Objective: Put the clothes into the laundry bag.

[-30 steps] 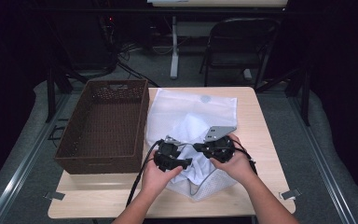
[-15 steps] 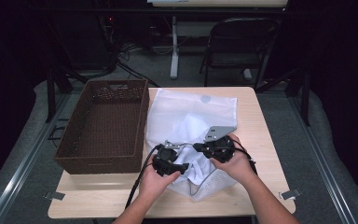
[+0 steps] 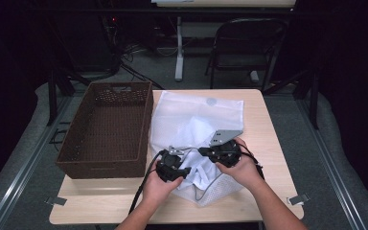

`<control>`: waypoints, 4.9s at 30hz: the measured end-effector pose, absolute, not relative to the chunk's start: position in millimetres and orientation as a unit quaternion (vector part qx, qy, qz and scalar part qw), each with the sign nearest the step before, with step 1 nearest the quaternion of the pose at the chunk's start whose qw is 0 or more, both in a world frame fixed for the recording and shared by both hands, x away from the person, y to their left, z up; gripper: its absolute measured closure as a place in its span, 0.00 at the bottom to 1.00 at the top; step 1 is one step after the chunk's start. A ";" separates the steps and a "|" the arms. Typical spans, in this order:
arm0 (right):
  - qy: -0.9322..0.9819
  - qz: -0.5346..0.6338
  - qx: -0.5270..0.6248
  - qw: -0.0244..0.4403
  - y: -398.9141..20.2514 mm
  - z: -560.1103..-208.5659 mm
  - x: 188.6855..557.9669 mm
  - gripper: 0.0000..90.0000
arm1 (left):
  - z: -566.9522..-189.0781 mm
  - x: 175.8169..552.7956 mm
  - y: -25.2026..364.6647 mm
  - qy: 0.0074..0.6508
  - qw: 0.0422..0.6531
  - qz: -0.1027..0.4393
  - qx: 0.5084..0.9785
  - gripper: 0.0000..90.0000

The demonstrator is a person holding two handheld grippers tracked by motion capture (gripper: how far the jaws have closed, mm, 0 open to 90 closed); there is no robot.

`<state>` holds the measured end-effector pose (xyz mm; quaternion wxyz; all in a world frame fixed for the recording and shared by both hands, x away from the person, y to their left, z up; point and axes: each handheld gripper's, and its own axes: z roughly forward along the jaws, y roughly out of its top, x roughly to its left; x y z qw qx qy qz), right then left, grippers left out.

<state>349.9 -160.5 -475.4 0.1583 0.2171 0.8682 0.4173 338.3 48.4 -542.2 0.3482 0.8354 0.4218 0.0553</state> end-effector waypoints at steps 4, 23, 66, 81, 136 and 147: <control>0.868 0.417 0.218 0.158 -159.7 -475.7 349.5 0.99 | -545.1 338.6 49.7 0.424 0.351 0.052 0.833 0.76; 0.868 0.418 0.217 0.158 -159.4 -475.2 348.8 0.99 | -548.2 339.2 52.5 0.429 0.353 0.050 0.830 0.89; 0.868 0.421 0.212 0.160 -158.5 -472.2 346.6 0.99 | -524.5 356.7 44.6 0.438 0.371 0.070 0.816 0.91; 0.867 0.423 0.211 0.158 -158.4 -471.5 346.0 0.99 | -523.8 365.4 42.0 0.452 0.377 0.070 0.806 0.91; 0.870 0.416 0.214 0.157 -158.3 -476.5 348.9 0.99 | -550.8 357.4 47.3 0.455 0.373 0.056 0.807 0.58; 0.870 0.415 0.212 0.158 -157.6 -476.4 348.4 0.99 | -556.0 359.0 43.7 0.462 0.372 0.062 0.803 0.71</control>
